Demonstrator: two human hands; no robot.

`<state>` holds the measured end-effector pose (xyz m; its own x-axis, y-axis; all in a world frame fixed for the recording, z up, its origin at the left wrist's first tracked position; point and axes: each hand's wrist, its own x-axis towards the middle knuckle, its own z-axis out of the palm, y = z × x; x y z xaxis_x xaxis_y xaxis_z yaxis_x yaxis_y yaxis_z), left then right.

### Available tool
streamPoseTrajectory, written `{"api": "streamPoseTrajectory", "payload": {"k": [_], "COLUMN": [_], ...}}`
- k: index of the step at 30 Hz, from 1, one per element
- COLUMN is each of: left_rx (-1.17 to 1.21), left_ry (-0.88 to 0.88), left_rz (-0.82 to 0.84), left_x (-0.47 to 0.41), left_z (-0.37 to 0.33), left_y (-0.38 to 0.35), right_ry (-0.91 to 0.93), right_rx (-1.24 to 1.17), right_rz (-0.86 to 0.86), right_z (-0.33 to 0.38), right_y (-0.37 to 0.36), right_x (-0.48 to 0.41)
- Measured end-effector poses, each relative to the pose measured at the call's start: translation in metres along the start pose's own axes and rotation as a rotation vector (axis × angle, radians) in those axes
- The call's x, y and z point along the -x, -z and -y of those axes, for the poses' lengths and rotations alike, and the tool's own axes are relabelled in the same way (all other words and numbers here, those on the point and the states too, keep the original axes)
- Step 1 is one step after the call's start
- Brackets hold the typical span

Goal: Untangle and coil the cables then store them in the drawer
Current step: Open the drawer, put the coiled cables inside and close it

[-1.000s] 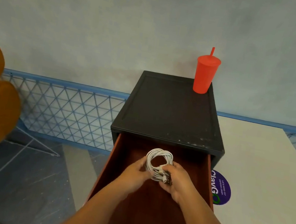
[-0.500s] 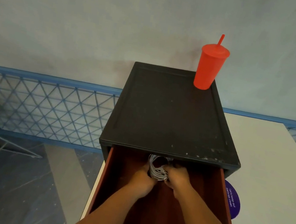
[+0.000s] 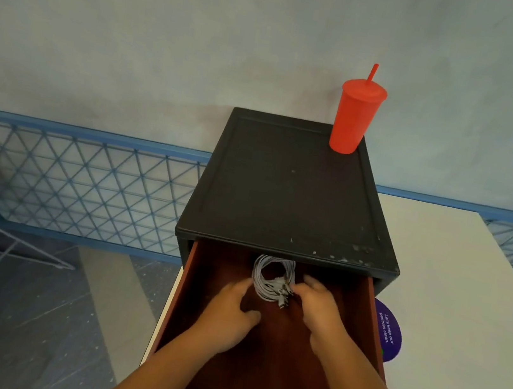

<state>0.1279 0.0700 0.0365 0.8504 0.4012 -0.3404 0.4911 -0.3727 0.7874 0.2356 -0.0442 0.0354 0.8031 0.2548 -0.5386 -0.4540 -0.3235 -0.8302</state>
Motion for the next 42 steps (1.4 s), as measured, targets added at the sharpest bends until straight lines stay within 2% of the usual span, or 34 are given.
{"api": "streamPoseTrajectory", "payload": {"k": [8, 16, 20, 23, 28, 33, 37, 42], "left_rx": [-0.003, -0.106, -0.227, -0.428, -0.734, -0.832, -0.887, -0.887], "left_ry": [-0.183, -0.305, -0.289, -0.273, -0.3, -0.288, -0.213, -0.225], "left_rz": [-0.136, -0.205, -0.212, -0.2, -0.233, -0.249, -0.284, -0.337], "left_x": [0.075, 0.135, 0.157, 0.176, 0.202, 0.207, 0.204, 0.2], "left_z": [-0.008, 0.01, 0.026, 0.037, 0.067, 0.08, 0.076, 0.078], "left_y": [0.011, 0.0, -0.008, -0.012, -0.019, -0.023, -0.026, -0.025], "right_ry": [0.269, 0.5, 0.537, 0.55, 0.519, 0.485, 0.499, 0.487], "right_rx": [0.09, 0.368, 0.489, 0.609, 0.764, 1.046, 1.116, 1.089], "right_rz": [-0.111, -0.127, -0.117, -0.094, 0.062, 0.109, 0.061, 0.043], "right_z": [-0.008, -0.046, -0.068, -0.082, -0.108, -0.119, -0.12, -0.121], "right_y": [0.043, 0.078, 0.089, 0.095, 0.104, 0.106, 0.102, 0.1], "right_x": [0.097, 0.152, 0.168, 0.179, 0.197, 0.203, 0.205, 0.201]}}
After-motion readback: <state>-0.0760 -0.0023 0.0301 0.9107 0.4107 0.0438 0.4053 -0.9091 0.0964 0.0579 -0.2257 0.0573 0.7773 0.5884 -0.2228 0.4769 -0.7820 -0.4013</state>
